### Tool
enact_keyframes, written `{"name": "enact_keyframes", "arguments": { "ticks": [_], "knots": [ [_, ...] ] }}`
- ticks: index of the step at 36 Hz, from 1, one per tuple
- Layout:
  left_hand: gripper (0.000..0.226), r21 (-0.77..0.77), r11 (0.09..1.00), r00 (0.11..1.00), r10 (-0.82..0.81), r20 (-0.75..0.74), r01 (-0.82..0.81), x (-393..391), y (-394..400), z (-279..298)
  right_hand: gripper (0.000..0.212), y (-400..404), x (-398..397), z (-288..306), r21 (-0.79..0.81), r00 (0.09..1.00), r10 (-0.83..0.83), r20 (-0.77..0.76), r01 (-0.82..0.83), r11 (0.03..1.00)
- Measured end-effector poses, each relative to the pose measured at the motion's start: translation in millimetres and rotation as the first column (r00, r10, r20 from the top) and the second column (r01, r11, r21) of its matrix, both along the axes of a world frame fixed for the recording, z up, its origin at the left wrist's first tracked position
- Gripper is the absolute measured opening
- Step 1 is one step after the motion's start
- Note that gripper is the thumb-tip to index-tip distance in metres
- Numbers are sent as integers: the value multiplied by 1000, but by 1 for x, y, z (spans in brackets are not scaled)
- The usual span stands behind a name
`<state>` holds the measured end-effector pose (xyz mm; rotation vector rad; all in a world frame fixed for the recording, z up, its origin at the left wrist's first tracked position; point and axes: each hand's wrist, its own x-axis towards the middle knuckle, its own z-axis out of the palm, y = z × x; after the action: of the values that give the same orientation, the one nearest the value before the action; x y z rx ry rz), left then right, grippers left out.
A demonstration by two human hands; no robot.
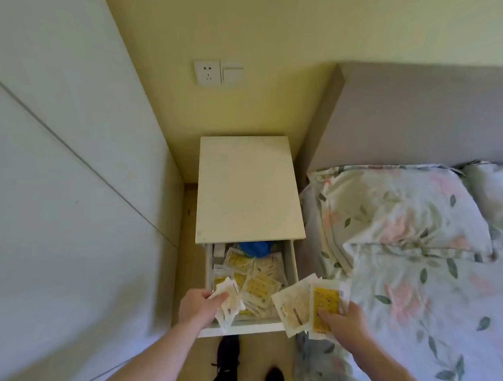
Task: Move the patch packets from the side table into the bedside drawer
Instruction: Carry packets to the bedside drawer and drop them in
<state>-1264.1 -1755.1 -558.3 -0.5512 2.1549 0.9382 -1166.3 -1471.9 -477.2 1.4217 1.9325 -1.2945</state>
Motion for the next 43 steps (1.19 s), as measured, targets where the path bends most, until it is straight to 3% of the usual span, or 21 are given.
{"name": "enact_keyframes", "arguments": {
  "ticks": [9, 14, 19, 21, 25, 27, 30, 36, 43],
  "knots": [
    [25, 4, 998, 998, -63, 32, 63, -42, 14, -85, 44, 10, -48, -109, 52, 993, 47, 104, -53, 997],
    [18, 3, 997, 994, -74, 84, 74, -34, 6, -116, 16, -1, -57, -121, 21, 996, 34, 79, -35, 999],
    [17, 77, 997, 997, -11, 81, 5, -34, 7, -133, 9, 0, -54, -144, 8, 997, 39, 60, -40, 999],
    [16, 138, 990, 995, -17, 98, 4, -40, 9, -142, 15, 2, -53, -154, -9, 997, 49, 60, -49, 999],
    [10, 171, 976, 978, -159, 135, 135, -51, 12, -168, 8, 5, -55, -170, -36, 998, 46, 45, -44, 998],
    [31, 98, 975, 968, -211, 139, 198, -51, 9, -179, 11, 6, -54, -178, -52, 998, 35, 46, -32, 998],
    [53, 24, 982, 977, -191, 99, 189, -47, 3, -189, 14, 4, -54, -189, -63, 999, 32, 41, -30, 998],
    [32, 0, 977, 977, -212, -28, 212, -42, -9, -179, 11, -9, -67, -205, -108, 998, 47, 49, -41, 993],
    [28, 24, 980, 974, -192, -117, 196, -41, -30, -169, 12, -43, -102, -215, -266, 1000, -5, 12, 8, 964]
  ]
}}
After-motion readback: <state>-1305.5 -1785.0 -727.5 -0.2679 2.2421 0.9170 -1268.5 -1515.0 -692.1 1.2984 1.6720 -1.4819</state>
